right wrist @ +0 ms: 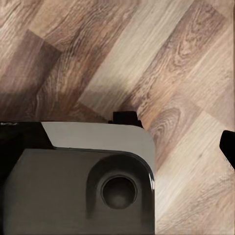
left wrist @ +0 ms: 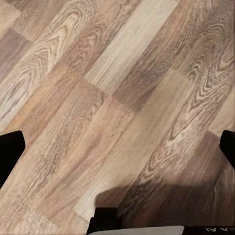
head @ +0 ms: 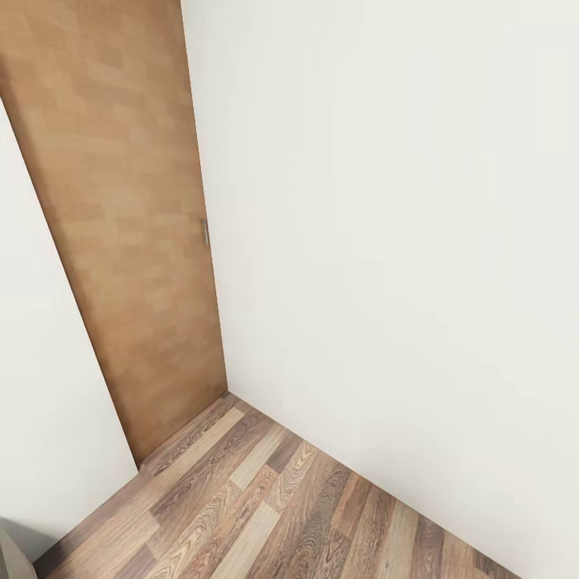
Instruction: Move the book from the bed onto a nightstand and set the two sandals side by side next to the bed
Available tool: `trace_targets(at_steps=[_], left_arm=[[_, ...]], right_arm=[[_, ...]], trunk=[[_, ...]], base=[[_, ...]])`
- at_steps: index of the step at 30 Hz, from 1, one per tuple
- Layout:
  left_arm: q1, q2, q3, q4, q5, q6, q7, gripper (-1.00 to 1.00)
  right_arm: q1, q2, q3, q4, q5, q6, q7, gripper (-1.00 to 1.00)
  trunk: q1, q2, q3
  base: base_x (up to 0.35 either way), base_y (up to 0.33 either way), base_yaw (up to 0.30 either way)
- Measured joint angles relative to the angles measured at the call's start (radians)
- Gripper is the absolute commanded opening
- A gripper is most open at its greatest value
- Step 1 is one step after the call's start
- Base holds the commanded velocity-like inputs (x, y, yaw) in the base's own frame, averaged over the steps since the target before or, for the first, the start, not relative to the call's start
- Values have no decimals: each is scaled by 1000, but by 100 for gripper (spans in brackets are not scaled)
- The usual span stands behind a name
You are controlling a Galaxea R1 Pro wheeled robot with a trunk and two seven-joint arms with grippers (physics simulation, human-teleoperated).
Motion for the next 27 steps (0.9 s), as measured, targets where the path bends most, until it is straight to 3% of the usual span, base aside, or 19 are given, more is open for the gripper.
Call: trace_targets(at_steps=[2, 9, 14, 27], left_arm=[[-6, 0, 0, -20, 1, 10, 0, 100], [-8, 0, 1, -20, 4, 12, 0, 100], [-9, 0, 0, -6, 4, 11, -1, 100], [-8, 0, -1, 9, 4, 9, -1, 100]], right_arm=[[-1, 1, 1, -37, 1, 5, 3, 100], [-1, 4, -1, -41, -1, -110, 7, 100], [-1, 4, -3, -42, -4, -130, 7, 100], [-2, 3, -3, -42, -4, -133, 6, 100]], trunk=[[0, 0, 0], [0, 0, 0], [0, 0, 0], [0, 0, 3]], base=[[0, 0, 0], [0, 0, 0], [0, 0, 15], [0, 0, 255]])
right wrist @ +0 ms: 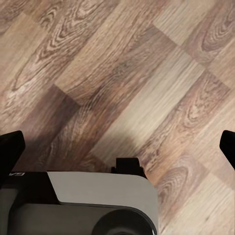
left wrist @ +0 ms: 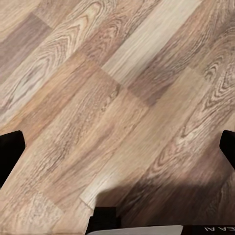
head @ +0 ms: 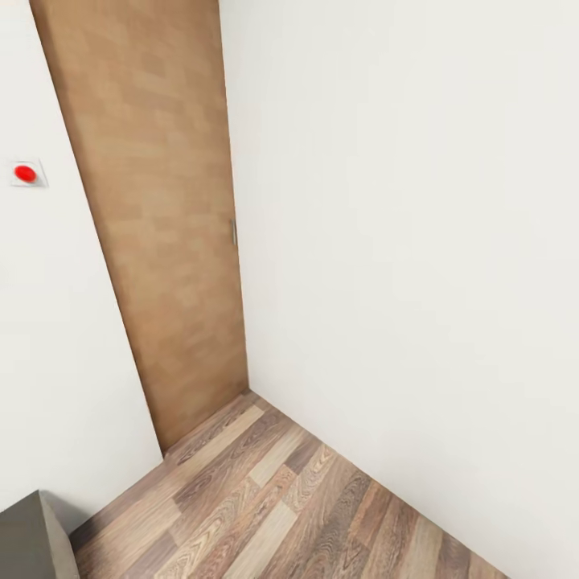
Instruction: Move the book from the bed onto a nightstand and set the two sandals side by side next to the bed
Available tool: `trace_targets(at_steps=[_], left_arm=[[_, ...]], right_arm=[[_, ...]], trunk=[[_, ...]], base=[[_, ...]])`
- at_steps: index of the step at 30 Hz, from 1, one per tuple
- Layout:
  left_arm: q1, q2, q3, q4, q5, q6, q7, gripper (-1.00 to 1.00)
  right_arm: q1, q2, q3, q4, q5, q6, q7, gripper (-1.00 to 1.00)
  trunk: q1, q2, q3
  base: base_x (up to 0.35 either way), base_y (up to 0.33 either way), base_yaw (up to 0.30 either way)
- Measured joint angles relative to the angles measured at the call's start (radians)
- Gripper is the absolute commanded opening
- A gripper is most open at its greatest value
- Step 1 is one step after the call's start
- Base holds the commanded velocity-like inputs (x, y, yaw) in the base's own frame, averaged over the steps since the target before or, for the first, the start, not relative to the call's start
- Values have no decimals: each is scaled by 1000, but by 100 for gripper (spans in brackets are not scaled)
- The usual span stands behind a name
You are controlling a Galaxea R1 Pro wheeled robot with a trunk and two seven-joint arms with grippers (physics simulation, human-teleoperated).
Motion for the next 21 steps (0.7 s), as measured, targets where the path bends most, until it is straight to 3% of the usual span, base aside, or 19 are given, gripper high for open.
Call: trace_targets(at_steps=[21], left_arm=[[0, -1, -2, 10, -2, -3, -1, 100]], right_arm=[[0, 1, 0, 2, 0, 0, -6, 100]], trunk=[[0, 0, 0]], base=[[0, 0, 291]])
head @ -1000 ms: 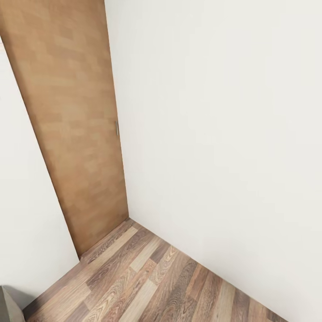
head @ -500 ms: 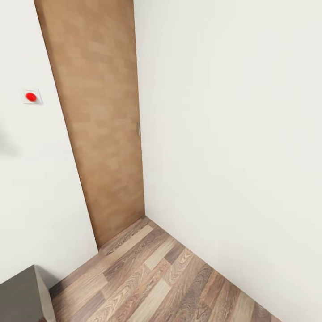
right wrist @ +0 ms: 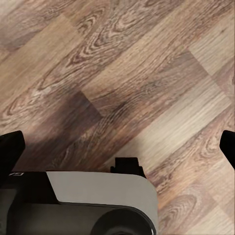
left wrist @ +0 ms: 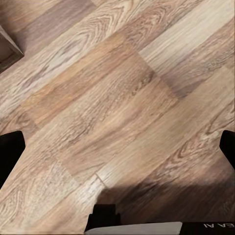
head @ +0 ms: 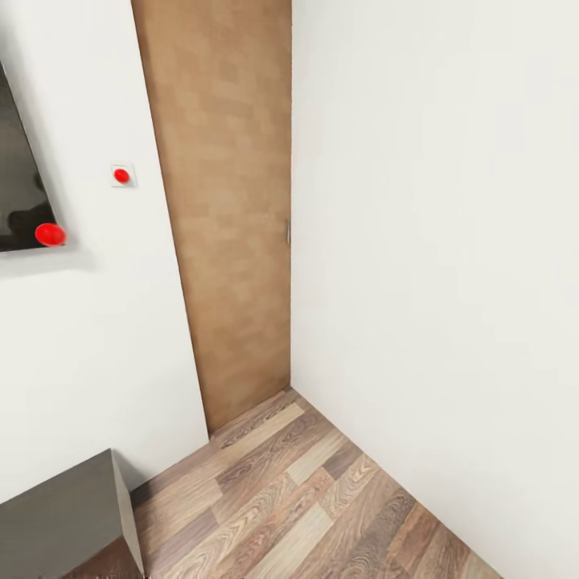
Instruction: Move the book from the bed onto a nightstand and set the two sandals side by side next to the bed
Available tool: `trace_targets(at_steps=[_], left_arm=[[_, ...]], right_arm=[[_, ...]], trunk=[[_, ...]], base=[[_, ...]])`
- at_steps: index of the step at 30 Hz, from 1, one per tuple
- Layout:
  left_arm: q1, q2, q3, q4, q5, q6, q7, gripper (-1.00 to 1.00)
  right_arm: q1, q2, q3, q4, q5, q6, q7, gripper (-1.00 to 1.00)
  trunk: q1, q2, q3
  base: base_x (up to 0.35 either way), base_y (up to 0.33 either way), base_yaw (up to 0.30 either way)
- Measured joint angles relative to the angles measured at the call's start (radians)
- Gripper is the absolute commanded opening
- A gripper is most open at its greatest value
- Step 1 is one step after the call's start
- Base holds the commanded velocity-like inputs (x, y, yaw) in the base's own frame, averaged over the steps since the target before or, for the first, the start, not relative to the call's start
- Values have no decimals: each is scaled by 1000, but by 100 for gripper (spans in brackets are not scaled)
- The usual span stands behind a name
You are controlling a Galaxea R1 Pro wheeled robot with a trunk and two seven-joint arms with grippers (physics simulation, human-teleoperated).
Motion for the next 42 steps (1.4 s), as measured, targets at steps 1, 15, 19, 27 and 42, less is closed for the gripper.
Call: trace_targets(at_steps=[1, 15, 19, 27, 42], left_arm=[[0, 0, 0, 2, 0, 0, 0, 100], [0, 0, -1, 12, -1, 0, 0, 100], [0, 0, -1, 12, -1, 0, 0, 100], [-1, 0, -1, 12, -1, 0, 0, 100], [0, 0, 0, 12, -1, 0, 0, 100]], right_arm=[[0, 0, 0, 0, 0, 0, 0, 100], [0, 1, 0, 0, -1, 0, 0, 100], [0, 1, 0, 0, 0, 0, 0, 100], [0, 1, 0, 0, 0, 0, -1, 100], [0, 1, 0, 2, -1, 0, -1, 100]], trunk=[[0, 0, 0], [0, 0, 0], [0, 0, 0], [0, 0, 0], [0, 0, 0]], base=[[0, 0, 291], [0, 0, 291], [0, 0, 292], [0, 0, 292], [0, 0, 292]])
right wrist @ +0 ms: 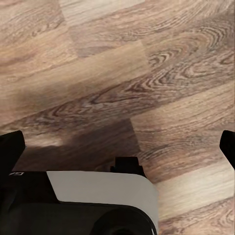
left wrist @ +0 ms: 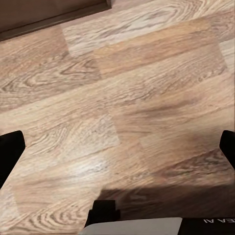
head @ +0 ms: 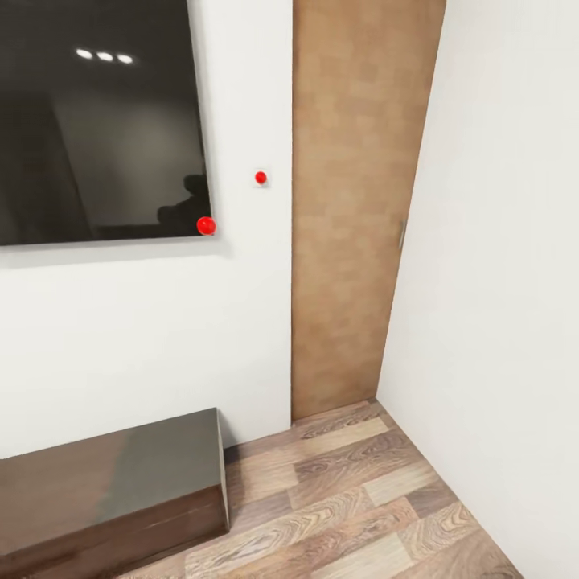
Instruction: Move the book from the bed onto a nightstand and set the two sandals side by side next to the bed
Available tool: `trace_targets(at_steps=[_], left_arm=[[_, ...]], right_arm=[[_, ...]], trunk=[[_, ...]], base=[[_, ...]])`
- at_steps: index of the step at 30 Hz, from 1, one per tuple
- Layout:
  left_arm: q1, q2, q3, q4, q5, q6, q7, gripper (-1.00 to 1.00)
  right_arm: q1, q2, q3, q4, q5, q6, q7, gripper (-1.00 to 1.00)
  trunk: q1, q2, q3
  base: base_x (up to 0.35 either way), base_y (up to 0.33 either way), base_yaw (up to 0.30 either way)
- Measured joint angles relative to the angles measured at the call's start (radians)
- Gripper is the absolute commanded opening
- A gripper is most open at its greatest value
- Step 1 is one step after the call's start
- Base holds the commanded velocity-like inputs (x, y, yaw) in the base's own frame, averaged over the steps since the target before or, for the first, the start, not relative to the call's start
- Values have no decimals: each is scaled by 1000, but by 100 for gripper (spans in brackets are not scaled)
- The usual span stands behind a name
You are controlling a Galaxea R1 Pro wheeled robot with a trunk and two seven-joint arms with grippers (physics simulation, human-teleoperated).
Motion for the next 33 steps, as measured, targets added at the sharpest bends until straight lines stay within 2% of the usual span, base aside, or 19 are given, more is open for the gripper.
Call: trace_targets(at_steps=[33], left_arm=[[0, 0, 0, 0, 0, 0, 0, 100]], right_arm=[[0, 0, 0, 3, 1, 0, 0, 100]], trunk=[[0, 0, 0]], base=[[0, 0, 292]])
